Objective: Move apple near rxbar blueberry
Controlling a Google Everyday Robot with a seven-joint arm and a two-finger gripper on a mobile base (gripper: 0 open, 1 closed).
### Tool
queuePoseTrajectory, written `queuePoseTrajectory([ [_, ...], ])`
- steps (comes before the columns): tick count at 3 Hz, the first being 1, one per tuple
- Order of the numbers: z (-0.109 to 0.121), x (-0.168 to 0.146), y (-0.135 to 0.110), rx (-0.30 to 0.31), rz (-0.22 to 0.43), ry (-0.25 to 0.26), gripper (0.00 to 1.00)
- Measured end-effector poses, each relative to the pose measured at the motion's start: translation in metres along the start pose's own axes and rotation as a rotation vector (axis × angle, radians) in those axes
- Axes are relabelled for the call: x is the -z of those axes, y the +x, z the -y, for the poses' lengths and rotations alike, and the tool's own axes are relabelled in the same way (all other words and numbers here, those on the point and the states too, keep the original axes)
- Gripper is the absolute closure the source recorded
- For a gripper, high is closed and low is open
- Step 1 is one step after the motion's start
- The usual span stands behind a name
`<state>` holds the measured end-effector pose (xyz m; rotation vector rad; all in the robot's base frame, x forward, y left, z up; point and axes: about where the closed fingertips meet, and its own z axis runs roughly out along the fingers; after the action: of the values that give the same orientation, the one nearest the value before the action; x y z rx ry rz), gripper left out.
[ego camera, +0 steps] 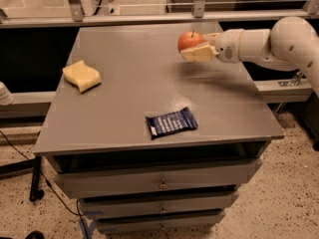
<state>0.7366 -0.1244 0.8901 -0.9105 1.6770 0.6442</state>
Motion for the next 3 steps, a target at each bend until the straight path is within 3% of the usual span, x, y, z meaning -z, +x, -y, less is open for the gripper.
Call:
queuePoseTrajectory([
  [1,-0.037,0.048,0.014,-0.024,-0.023,-0.055,1.00],
  [2,-0.081,0.083,0.033,-0.045,-0.045,-0.152,1.00],
  [3,-0.086,0.086,0.037,-0.049,-0.053,-0.169,1.00],
])
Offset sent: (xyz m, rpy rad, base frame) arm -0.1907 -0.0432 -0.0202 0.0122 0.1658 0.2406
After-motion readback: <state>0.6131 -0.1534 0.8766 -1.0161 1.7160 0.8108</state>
